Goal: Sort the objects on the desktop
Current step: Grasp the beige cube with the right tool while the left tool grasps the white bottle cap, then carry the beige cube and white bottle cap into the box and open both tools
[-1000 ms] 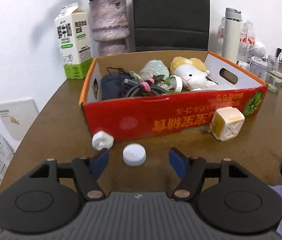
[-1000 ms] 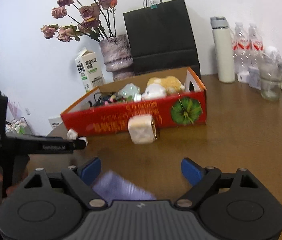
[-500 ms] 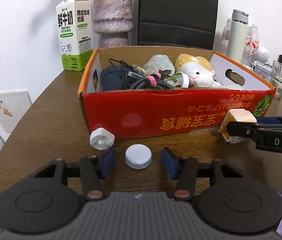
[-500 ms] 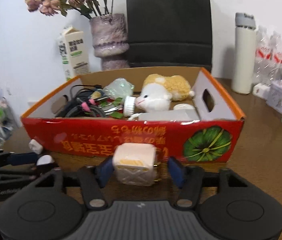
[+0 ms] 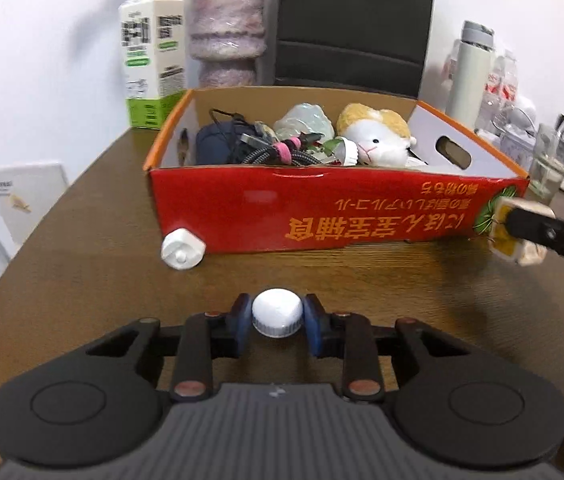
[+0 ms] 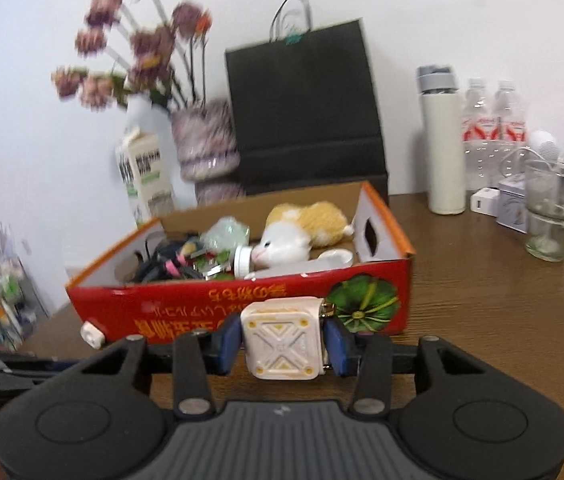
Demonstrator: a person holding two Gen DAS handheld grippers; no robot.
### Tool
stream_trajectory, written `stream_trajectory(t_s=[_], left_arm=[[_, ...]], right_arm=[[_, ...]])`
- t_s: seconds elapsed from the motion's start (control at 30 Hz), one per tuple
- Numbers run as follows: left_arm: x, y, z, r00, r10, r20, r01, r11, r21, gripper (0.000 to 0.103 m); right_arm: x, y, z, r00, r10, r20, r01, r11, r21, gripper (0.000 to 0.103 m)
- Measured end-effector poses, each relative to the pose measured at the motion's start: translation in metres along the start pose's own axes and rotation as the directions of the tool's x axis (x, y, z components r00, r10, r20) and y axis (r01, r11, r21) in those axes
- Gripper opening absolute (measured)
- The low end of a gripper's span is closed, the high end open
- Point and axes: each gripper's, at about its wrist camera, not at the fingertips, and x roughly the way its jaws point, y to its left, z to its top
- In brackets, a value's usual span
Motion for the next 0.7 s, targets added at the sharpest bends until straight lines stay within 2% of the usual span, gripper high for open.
stream_trajectory(t_s=[0.07, 0.23, 0.37, 0.5, 0.7], left_arm=[[-0.015, -0.005, -0.001, 1.000, 0.026, 0.008, -0.025, 1.000, -0.012, 0.028], [-0.064, -0.016, -0.003, 0.995, 0.052, 0.087, -0.049, 0.998, -0.032, 0.028], [-0.095, -0.022, 0.004, 0.989, 0.054, 0.137, -0.050, 0.998, -0.032, 0.028], [-0.121, -0.028, 0.012, 0.982, 0.025, 0.187, -0.021, 1.000, -0.023, 0.028], [-0.154, -0.028, 0.014, 0.971, -0.033, 0.237, 0.040, 0.999, -0.024, 0.028]], right_arm=[[-0.009, -0.008, -0.004, 1.000, 0.001, 0.007, -0.001, 1.000, 0.030, 0.043], [-0.034, -0.021, -0.022, 0.999, 0.020, 0.033, -0.023, 0.997, 0.076, 0.043], [-0.054, -0.023, -0.033, 0.996, 0.036, 0.082, -0.043, 0.996, 0.078, 0.043], [-0.065, -0.017, -0.036, 0.990, 0.044, 0.130, -0.050, 0.998, 0.039, 0.043], [-0.092, -0.013, -0.052, 0.989, 0.016, 0.147, -0.024, 0.998, 0.054, 0.043]])
